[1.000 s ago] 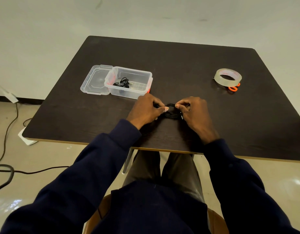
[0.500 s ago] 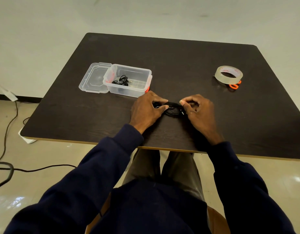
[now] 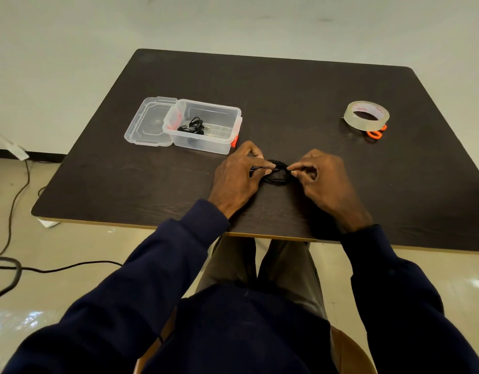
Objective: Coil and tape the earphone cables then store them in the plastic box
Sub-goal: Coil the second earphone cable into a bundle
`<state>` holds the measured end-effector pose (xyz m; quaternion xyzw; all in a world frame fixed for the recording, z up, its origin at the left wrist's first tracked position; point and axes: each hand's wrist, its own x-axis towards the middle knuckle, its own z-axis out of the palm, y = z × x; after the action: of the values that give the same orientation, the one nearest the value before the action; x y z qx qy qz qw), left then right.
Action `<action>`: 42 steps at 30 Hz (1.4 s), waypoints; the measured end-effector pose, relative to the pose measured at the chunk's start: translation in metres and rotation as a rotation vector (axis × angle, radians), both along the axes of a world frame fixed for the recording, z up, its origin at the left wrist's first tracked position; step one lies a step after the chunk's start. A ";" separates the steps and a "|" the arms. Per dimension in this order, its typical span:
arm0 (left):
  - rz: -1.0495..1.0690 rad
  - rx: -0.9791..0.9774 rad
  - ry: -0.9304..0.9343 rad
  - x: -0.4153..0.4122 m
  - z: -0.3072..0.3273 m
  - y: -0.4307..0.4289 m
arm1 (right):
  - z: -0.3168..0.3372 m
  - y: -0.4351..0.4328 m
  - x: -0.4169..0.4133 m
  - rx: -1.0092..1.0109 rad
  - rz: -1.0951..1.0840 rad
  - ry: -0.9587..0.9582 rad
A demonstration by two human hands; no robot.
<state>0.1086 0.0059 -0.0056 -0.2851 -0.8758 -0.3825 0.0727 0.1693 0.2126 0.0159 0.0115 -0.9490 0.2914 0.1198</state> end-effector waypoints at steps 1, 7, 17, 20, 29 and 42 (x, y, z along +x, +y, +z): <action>-0.008 -0.014 0.013 0.000 -0.001 0.000 | 0.000 0.001 0.000 0.024 -0.007 0.010; -0.059 -0.088 -0.021 0.000 -0.004 -0.001 | -0.007 0.006 -0.003 0.053 -0.034 0.090; -0.090 -0.057 -0.029 -0.001 0.002 -0.005 | -0.022 0.013 0.001 0.045 -0.061 0.124; -0.090 -0.066 -0.012 -0.001 0.002 -0.005 | -0.018 0.007 0.006 0.080 -0.024 0.117; -0.117 -0.115 0.069 -0.003 -0.002 -0.005 | -0.016 0.003 0.013 0.175 0.146 0.102; -0.011 0.050 -0.135 -0.008 -0.001 -0.007 | -0.021 0.011 0.008 0.132 0.084 0.136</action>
<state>0.1008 -0.0009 -0.0071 -0.2614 -0.8674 -0.4230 0.0188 0.1775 0.2234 -0.0054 0.0789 -0.9545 0.2315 0.1706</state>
